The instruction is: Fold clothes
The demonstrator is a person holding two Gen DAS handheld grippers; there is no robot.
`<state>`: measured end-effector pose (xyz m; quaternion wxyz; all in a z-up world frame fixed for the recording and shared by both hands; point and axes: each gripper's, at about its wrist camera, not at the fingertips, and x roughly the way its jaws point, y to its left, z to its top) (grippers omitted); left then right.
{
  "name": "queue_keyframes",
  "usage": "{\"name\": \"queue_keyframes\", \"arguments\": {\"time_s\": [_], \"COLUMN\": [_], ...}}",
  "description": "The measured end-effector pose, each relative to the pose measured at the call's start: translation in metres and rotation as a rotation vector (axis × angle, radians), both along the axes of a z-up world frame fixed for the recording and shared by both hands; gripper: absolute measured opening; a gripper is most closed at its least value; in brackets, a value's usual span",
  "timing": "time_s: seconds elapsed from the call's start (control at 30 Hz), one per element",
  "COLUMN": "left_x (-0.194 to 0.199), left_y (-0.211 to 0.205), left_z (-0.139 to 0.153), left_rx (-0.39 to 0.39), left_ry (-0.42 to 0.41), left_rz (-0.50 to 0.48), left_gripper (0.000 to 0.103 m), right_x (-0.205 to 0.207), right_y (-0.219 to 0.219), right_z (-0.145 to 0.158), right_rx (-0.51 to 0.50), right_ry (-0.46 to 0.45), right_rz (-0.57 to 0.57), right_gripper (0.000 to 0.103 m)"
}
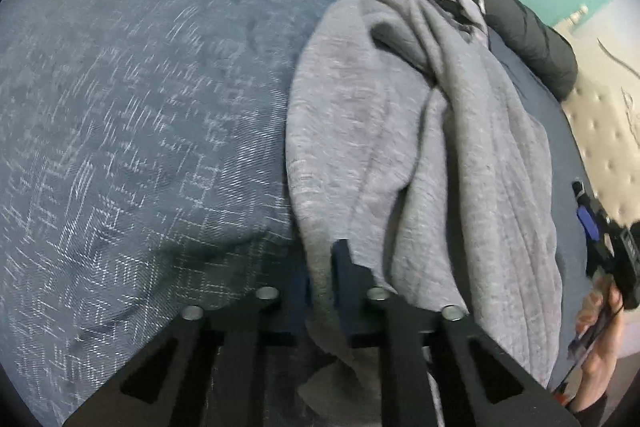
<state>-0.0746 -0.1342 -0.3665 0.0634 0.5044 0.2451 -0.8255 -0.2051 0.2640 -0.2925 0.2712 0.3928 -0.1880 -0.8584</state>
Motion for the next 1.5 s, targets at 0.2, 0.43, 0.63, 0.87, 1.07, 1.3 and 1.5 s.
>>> {"name": "queue_keyframes", "arguments": {"time_s": [0.2,0.43,0.63,0.87,1.07,1.3,1.5], "left_x": [0.008,0.019,0.016,0.027,0.045,0.076,0.047], "left_y": [-0.013,-0.053,-0.044,-0.018,-0.021,-0.059,-0.078], "left_z": [0.06,0.117,0.069,0.018,0.031,0.065,0.034], "left_rx": [-0.188,-0.444,-0.415,-0.311,-0.216,-0.215,-0.23], "left_ry": [0.026,-0.011,-0.098,-0.114,-0.049,0.04,-0.053], "left_rz": [-0.026,0.016,-0.035,-0.082,-0.068,0.075,0.057], "left_gripper": [0.004,0.004,0.004,0.005,0.037,0.044,0.045], "right_x": [0.001,0.002,0.001,-0.001,-0.002,-0.002,-0.002], "right_y": [-0.009,-0.012,-0.01,-0.009,-0.013,-0.009,-0.012], "right_z": [0.002,0.002,0.001,-0.003,-0.004,-0.007,-0.007], "right_rx": [-0.003,-0.012,-0.027,-0.032,-0.033,-0.052,-0.052], "right_ry": [0.008,0.001,-0.003,-0.016,-0.015,-0.029,-0.031], "right_rz": [0.017,0.025,0.02,0.014,0.024,0.012,0.018], "right_gripper": [0.049,0.049,0.049,0.049,0.049,0.049,0.049]}}
